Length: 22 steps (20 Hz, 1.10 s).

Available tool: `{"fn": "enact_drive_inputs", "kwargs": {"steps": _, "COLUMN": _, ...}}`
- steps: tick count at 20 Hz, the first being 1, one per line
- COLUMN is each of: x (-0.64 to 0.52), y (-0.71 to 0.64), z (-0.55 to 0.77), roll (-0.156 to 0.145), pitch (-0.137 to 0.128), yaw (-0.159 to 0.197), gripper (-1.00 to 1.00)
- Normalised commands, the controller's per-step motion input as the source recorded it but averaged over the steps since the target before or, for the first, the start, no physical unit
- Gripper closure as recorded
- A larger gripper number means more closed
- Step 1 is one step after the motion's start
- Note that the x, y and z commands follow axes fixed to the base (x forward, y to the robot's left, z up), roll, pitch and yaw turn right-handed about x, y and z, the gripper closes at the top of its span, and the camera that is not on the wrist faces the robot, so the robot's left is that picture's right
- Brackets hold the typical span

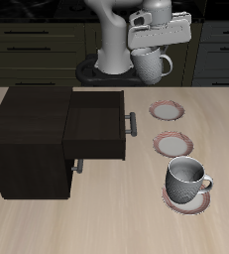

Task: Place the porcelain mug that is in the drawer onto the nearest plate relative to the robot

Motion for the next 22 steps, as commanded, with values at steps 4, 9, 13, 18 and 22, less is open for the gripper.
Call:
{"fn": "enact_drive_inputs", "kwargs": {"steps": 4, "x": -0.37, "y": 0.17, "z": -0.10, "roll": 0.004, "pitch": -0.027, "yaw": -0.021, "gripper": 1.00}}
{"fn": "enact_drive_inputs", "kwargs": {"steps": 9, "x": -0.23, "y": 0.13, "z": -0.26, "roll": 0.036, "pitch": 0.043, "yaw": -0.009, "gripper": 1.00}}
{"fn": "enact_drive_inputs", "kwargs": {"steps": 13, "x": -0.16, "y": -0.07, "z": -0.11, "roll": -0.008, "pitch": -0.020, "yaw": 0.022, "gripper": 1.00}}
{"fn": "enact_drive_inputs", "kwargs": {"steps": 18, "x": -0.14, "y": 0.06, "z": -0.08, "roll": 0.020, "pitch": -0.015, "yaw": 0.000, "gripper": 1.00}}
{"fn": "enact_drive_inputs", "kwargs": {"steps": 22, "x": -0.07, "y": 0.24, "z": -0.32, "roll": 0.046, "pitch": -0.009, "yaw": 0.047, "gripper": 1.00}}
